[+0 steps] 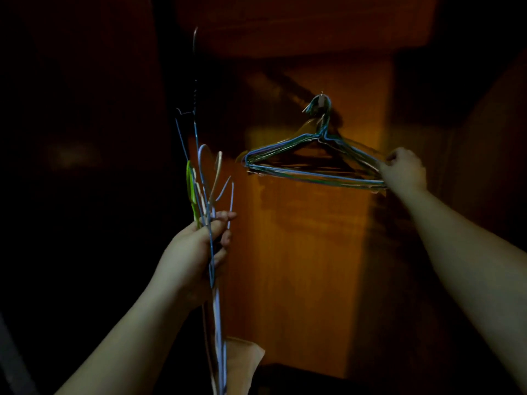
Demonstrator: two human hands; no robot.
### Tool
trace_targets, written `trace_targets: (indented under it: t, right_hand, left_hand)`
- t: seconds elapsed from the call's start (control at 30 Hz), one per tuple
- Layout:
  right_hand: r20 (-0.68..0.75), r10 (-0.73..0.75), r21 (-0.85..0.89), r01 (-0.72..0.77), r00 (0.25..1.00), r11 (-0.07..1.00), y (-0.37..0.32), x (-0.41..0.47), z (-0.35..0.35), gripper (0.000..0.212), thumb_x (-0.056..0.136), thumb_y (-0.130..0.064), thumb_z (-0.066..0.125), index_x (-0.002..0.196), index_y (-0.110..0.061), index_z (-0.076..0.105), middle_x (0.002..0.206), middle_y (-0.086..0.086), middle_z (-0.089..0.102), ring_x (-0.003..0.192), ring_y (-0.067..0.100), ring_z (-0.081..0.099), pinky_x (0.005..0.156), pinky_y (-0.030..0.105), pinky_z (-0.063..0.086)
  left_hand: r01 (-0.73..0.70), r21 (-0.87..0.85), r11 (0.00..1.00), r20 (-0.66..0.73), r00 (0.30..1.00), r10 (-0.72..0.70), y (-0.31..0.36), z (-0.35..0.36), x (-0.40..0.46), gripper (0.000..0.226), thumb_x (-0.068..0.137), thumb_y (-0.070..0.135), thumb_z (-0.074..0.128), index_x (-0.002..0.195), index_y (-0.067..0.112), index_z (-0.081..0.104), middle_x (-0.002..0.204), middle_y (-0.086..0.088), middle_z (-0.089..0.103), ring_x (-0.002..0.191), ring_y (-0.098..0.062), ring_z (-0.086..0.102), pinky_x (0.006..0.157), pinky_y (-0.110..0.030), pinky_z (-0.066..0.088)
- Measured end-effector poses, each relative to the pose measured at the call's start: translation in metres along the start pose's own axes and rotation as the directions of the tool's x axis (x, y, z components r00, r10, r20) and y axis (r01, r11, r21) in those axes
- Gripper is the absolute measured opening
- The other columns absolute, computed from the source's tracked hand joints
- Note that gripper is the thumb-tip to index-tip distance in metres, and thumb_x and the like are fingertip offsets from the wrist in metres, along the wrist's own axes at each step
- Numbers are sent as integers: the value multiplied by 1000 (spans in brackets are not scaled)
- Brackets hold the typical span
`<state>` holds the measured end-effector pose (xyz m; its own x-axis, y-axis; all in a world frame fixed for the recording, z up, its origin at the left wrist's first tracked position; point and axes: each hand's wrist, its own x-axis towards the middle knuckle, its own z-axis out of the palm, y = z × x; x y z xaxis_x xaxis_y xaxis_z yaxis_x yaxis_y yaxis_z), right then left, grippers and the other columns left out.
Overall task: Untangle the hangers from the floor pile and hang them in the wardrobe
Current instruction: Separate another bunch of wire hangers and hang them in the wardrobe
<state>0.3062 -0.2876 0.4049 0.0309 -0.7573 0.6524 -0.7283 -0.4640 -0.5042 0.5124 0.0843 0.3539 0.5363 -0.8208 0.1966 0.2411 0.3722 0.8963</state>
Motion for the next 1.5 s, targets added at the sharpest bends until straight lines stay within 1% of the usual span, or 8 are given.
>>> trace_targets:
  t: [0.2, 0.43, 0.7, 0.83, 1.03, 1.3, 1.4, 1.5]
  right_hand:
    - [55, -42, 293, 24, 998, 956, -40, -99, 1, 13, 92, -21, 57, 98, -11, 61, 88, 7, 59, 85, 26, 56, 71, 31, 38]
    - [534, -150, 504, -170, 832, 847, -96, -284, -11, 13, 98, -31, 54, 88, -24, 59, 72, 6, 54, 64, 14, 49, 56, 29, 35]
    - [688, -307, 652, -376, 657, 659, -131, -394, -9, 24, 98, -26, 54, 76, -30, 62, 69, -15, 59, 68, -4, 52, 68, 16, 40]
    - [731, -272, 595, -392, 626, 702, -129, -406, -3, 21, 97, -35, 55, 81, -22, 60, 76, -7, 61, 72, 3, 52, 70, 26, 40]
    - [796, -263, 541, -445, 546, 714, -123, -412, 0, 22, 98, -34, 54, 79, -39, 65, 77, -10, 64, 75, 3, 57, 74, 26, 44]
    - [795, -228, 553, -517, 562, 653, -110, -412, 2, 24, 99, -25, 53, 81, -34, 64, 75, -9, 64, 72, 5, 57, 71, 26, 44]
    - [764, -158, 553, -507, 626, 661, -103, -406, -4, 17, 101, -21, 49, 87, -24, 59, 67, -10, 64, 59, 1, 55, 61, 19, 41]
    - [700, -152, 550, -391, 697, 738, -88, -396, -10, 14, 101, -25, 47, 91, -25, 56, 65, -5, 62, 57, 6, 53, 62, 29, 43]
  left_hand:
    - [45, 8, 999, 32, 998, -45, -11, -25, -19, 19, 102, 18, 43, 105, 8, 60, 61, -1, 44, 31, -5, 26, 33, -13, 20]
    - [124, -5, 992, 94, 988, -123, -33, -48, -39, 18, 99, 18, 46, 105, 9, 60, 61, -1, 46, 33, -6, 28, 32, -16, 24]
    - [196, 37, 980, 41, 979, -198, -70, -58, -55, 19, 99, 19, 48, 109, 8, 60, 62, -1, 47, 41, -9, 38, 36, -20, 31]
    - [215, 58, 975, -19, 977, -214, -86, -63, -60, 19, 99, 18, 51, 107, 9, 65, 65, 0, 51, 52, -10, 46, 47, -21, 40]
    - [249, -7, 968, -26, 968, -249, -95, -56, -66, 19, 99, 9, 45, 106, 6, 63, 69, -2, 56, 60, -9, 54, 58, -20, 47]
    - [274, 7, 962, -25, 961, -274, -105, -47, -64, 22, 100, 14, 48, 113, 5, 63, 83, -7, 67, 72, -18, 60, 69, -30, 52]
    - [261, 24, 965, -33, 965, -261, -106, -46, -60, 20, 100, 15, 50, 113, 7, 63, 91, -9, 70, 75, -20, 64, 71, -34, 52]
    - [274, -11, 962, -22, 962, -274, -108, -47, -57, 17, 100, 15, 51, 108, 7, 63, 90, -10, 70, 71, -20, 65, 65, -30, 53]
